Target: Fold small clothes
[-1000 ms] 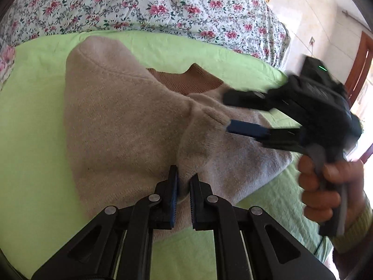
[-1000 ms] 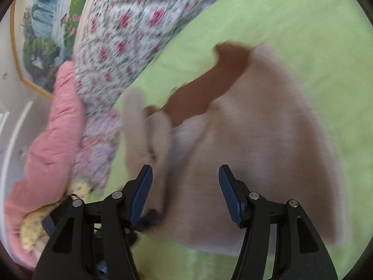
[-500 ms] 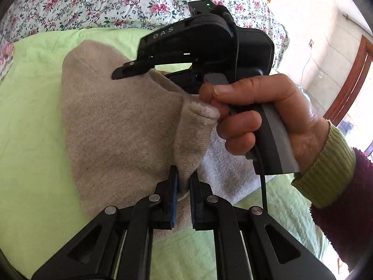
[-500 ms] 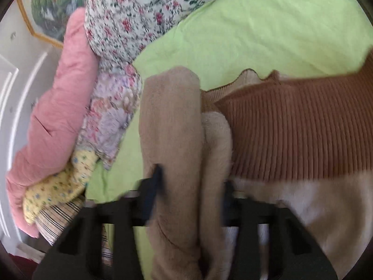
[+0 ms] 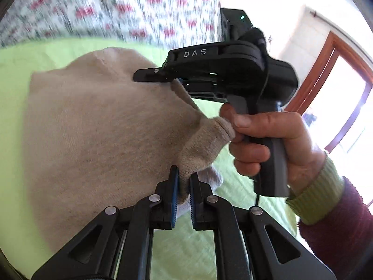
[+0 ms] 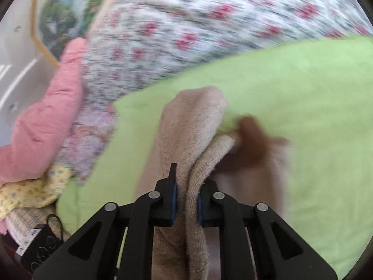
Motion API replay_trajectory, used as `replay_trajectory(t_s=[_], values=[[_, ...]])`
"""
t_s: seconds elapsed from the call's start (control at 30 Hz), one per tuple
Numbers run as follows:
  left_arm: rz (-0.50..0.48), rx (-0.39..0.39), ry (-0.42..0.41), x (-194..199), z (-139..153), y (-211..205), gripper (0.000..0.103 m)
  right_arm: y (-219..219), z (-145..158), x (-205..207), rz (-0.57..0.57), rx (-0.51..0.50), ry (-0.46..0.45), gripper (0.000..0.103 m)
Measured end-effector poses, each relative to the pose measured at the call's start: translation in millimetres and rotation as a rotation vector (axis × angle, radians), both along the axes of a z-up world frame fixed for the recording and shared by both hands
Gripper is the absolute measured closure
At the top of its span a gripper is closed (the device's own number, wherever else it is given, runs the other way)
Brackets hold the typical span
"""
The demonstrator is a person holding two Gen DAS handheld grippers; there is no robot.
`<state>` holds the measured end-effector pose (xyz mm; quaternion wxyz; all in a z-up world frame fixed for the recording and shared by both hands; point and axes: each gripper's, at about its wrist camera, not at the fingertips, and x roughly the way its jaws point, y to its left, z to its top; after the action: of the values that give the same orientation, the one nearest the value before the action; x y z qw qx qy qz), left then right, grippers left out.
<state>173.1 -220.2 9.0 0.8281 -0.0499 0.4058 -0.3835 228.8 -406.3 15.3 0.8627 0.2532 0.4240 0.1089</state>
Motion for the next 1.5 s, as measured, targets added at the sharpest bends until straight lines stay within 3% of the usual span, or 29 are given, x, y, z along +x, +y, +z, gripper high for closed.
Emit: replay_trajectory(t_s=[0.17, 0.47, 0.63, 0.77, 0.9, 1.03, 1.13, 1.2, 1.37, 1.5], values=[[-0.017, 0.054, 0.025, 4.1, -22.8, -11.6, 0.096, -23.2, -39.3, -10.1, -0.059, 0.006, 0.047, 0.089], [0.000, 0.028, 0.085, 21.8, -28.1, -1.6, 0.093, -26.5, -43.6, -8.7, -0.073, 0.015, 0.025, 0.087], [0.022, 0.009, 0.109, 19.9, -22.6, 9.1, 0.088, -27.2, -39.4, -23.9, -0.096, -0.022, 0.023, 0.077], [0.028, -0.018, 0.118, 12.9, -14.0, 23.8, 0.084, -29.8, -33.6, -42.1, -0.129, -0.046, 0.020, 0.061], [0.062, -0.028, 0.113, 12.9, -3.8, 39.7, 0.075, -35.0, -29.4, -59.1, -0.160, -0.056, 0.011, 0.045], [0.109, -0.047, 0.122, 15.3, 2.7, 60.2, 0.069, -39.6, -35.4, -66.9, -0.172, -0.018, 0.029, 0.043], [0.155, -0.048, 0.125, 20.6, 5.7, 78.7, 0.059, -41.7, -38.2, -68.5, -0.183, 0.012, 0.034, 0.041], [0.191, -0.055, 0.135, 21.8, 7.3, 95.3, 0.047, -43.3, -40.1, -68.9, -0.187, 0.037, 0.038, 0.038], [0.293, -0.118, 0.197, 44.2, 2.5, 132.0, 0.031, -41.8, -46.6, -62.6, -0.165, 0.102, 0.059, 0.032], [0.309, -0.097, 0.262, 72.4, -15.0, 137.3, 0.024, -36.4, -52.8, -53.3, -0.146, 0.095, 0.071, 0.030]])
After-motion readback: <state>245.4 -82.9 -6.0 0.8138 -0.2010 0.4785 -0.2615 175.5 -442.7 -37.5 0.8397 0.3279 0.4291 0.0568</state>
